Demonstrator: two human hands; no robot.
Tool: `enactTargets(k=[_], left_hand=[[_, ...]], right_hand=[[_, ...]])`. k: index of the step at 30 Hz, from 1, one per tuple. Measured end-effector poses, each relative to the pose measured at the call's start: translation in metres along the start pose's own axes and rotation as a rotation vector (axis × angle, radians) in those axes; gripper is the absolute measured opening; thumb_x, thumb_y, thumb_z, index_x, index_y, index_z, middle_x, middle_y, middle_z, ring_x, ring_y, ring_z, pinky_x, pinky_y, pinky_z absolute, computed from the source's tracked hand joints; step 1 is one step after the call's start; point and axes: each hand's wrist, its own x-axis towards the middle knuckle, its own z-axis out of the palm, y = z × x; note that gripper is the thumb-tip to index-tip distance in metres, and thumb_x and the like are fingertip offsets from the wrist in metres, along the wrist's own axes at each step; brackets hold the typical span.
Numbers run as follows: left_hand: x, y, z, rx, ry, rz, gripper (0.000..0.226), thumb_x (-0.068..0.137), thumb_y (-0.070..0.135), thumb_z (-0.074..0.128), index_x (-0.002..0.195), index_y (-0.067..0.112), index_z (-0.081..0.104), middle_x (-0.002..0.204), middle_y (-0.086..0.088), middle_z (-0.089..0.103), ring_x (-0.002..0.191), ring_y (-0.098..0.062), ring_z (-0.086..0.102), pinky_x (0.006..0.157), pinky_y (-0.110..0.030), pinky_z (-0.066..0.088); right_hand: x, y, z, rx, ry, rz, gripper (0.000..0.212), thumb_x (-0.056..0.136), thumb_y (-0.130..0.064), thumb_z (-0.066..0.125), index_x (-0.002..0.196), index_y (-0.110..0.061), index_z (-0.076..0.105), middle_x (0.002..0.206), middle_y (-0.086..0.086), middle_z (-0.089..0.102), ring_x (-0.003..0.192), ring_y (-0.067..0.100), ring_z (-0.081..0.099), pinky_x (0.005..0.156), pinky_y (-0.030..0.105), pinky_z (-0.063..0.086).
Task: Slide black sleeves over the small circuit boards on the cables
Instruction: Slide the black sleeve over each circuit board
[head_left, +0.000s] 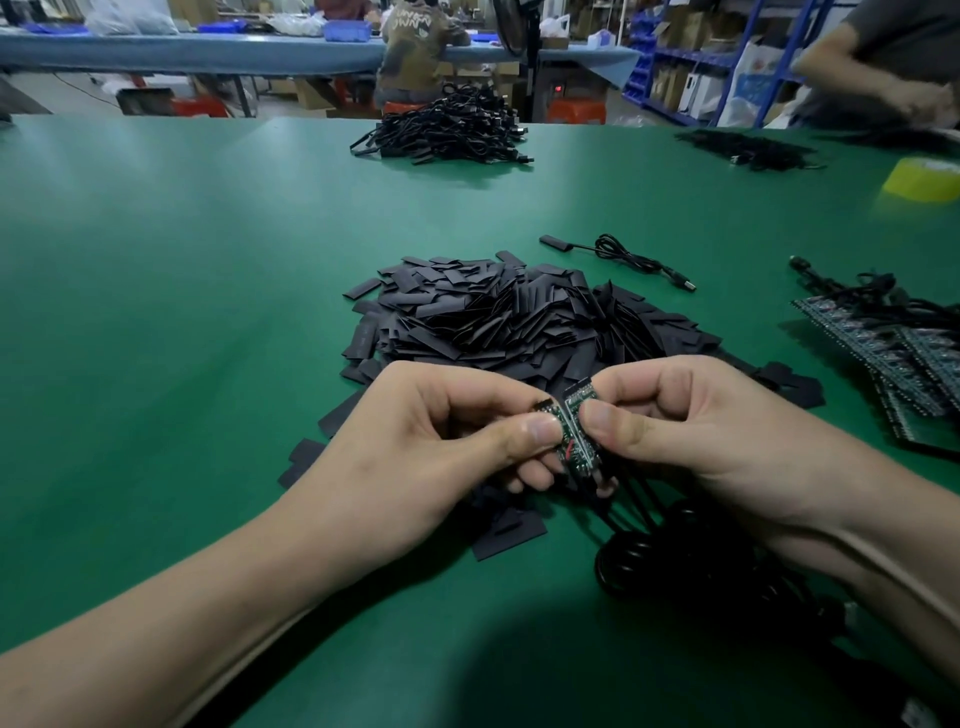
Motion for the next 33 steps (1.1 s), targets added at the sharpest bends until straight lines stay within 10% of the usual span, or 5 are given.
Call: enactTargets(k=[11, 14, 21, 28, 33], left_hand=[[0.001, -0.004, -0.003, 0.034, 0.094, 0.124, 0.009, 0.082, 0.016, 0.071, 0.08, 0.01, 0.078, 0.074, -0.005, 0.076, 0.065, -0.01, 0.071, 0.065, -0.017, 0.055], [0.001, -0.006, -0.005, 0.134, 0.14, 0.175, 0.009, 0.081, 0.022, 0.074, 0.083, 0.016, 0.08, 0.077, -0.001, 0.077, 0.068, -0.009, 0.07, 0.067, -0.018, 0.054], [0.003, -0.006, -0.008, 0.457, 0.249, 0.339, 0.008, 0.083, 0.026, 0.077, 0.09, 0.024, 0.08, 0.086, 0.006, 0.073, 0.083, -0.014, 0.069, 0.073, -0.02, 0.049], [0.003, -0.005, -0.024, 1.02, 0.11, 0.34, 0.038, 0.081, 0.063, 0.068, 0.098, 0.031, 0.077, 0.082, 0.015, 0.066, 0.081, -0.006, 0.06, 0.078, -0.03, 0.05], [0.002, -0.003, -0.023, 1.189, 0.098, 0.24, 0.051, 0.074, 0.08, 0.055, 0.092, 0.037, 0.074, 0.081, 0.017, 0.066, 0.082, -0.005, 0.058, 0.073, -0.027, 0.045]], right_hand=[[-0.007, -0.027, -0.059, -1.241, 0.511, -0.089, 0.034, 0.068, -0.062, 0.073, 0.071, -0.028, 0.071, 0.064, -0.009, 0.067, 0.059, 0.005, 0.061, 0.06, 0.024, 0.044], [-0.006, -0.025, -0.057, -1.412, 0.563, -0.165, 0.04, 0.077, -0.064, 0.064, 0.094, -0.029, 0.074, 0.086, -0.014, 0.061, 0.08, 0.01, 0.058, 0.069, 0.029, 0.04], [-0.008, -0.009, 0.008, -0.882, 0.105, -0.193, 0.028, 0.086, -0.057, 0.062, 0.088, -0.033, 0.075, 0.082, -0.017, 0.074, 0.077, -0.002, 0.069, 0.074, 0.022, 0.051], [-0.013, -0.025, -0.011, -0.496, 0.122, -0.265, 0.029, 0.094, -0.049, 0.062, 0.09, -0.022, 0.073, 0.073, 0.005, 0.076, 0.065, 0.016, 0.069, 0.063, 0.011, 0.049], [-0.018, -0.03, -0.04, -0.468, 0.028, 0.134, 0.049, 0.078, -0.063, 0.073, 0.088, -0.014, 0.072, 0.056, 0.011, 0.059, 0.048, 0.033, 0.064, 0.05, 0.027, 0.051]])
